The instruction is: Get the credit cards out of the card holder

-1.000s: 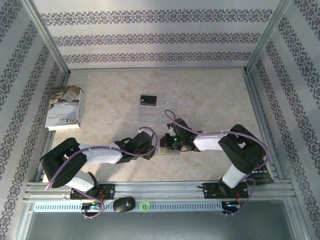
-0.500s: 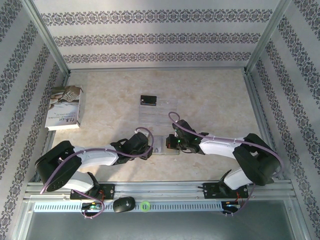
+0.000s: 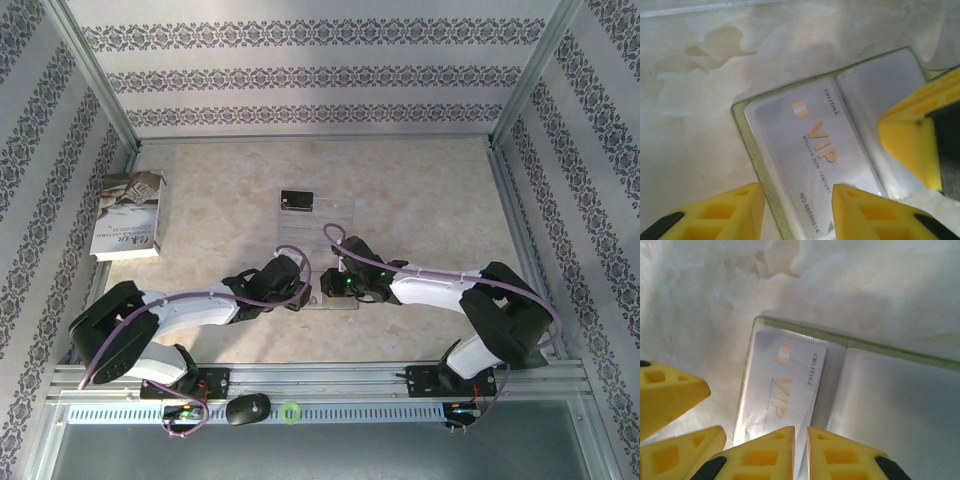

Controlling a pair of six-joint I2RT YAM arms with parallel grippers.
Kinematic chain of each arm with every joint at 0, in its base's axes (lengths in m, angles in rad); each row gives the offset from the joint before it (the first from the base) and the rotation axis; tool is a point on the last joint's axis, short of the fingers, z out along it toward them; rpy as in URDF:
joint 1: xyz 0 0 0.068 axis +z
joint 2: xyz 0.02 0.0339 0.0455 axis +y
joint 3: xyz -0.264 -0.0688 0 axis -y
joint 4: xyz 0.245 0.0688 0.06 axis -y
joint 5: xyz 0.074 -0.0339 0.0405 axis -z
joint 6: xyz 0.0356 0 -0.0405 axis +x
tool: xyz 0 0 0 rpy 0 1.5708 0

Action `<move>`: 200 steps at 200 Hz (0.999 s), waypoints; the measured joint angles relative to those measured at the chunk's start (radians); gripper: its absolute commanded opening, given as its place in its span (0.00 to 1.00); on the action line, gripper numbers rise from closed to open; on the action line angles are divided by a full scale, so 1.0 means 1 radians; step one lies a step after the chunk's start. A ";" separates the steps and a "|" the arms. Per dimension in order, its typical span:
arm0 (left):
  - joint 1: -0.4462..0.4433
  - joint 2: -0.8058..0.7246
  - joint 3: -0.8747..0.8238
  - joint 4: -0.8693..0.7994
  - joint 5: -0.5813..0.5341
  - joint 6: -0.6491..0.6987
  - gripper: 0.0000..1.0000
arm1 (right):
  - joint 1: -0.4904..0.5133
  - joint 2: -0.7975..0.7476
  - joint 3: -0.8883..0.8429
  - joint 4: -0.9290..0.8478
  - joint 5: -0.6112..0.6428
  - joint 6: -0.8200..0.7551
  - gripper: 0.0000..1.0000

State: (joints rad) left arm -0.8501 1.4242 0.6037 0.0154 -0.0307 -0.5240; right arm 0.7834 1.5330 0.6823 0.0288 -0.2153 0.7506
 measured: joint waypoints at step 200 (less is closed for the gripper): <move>0.014 0.094 0.001 0.023 -0.021 0.012 0.23 | -0.004 0.077 -0.002 0.053 -0.081 0.013 0.18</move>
State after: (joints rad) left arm -0.8356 1.5181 0.6044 0.0383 -0.0517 -0.5117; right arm 0.7795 1.6096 0.6804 0.0818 -0.2962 0.7631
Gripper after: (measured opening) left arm 0.231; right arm 0.163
